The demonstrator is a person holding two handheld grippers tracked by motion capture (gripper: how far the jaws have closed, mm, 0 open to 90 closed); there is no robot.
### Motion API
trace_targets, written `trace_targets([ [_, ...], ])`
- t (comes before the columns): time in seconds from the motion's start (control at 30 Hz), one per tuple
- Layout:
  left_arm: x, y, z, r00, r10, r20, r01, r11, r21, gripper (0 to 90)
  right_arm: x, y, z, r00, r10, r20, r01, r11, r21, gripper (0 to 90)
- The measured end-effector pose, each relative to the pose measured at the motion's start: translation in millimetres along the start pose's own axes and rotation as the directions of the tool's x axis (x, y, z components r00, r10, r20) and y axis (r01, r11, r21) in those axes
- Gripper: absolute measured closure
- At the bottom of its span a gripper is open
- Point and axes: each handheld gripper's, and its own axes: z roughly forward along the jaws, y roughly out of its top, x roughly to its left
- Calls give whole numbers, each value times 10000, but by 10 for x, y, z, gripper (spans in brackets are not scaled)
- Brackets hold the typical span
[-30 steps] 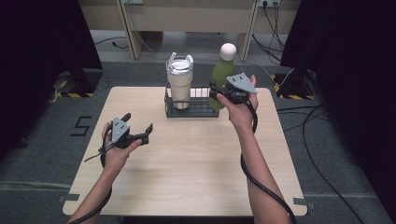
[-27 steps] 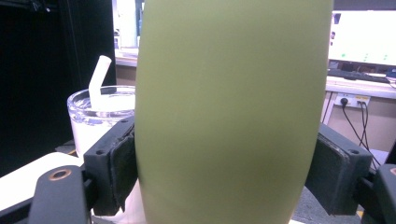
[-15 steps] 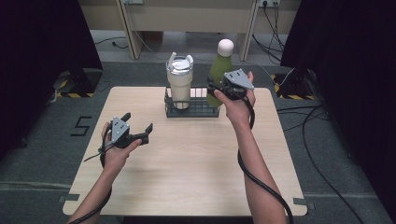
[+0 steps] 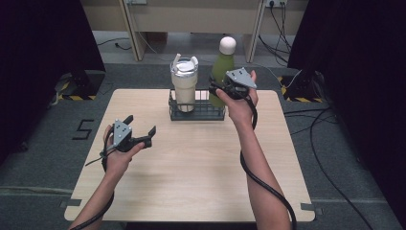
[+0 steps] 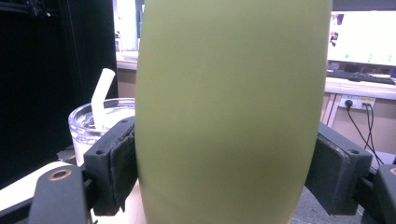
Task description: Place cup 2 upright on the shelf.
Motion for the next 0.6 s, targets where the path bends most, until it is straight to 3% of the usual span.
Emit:
trace_targets([
  [0.6, 7, 4, -8, 10000, -37, -12, 37, 10000, -19, 36, -16, 20, 131, 9997, 202, 105, -203, 9998, 57, 212],
])
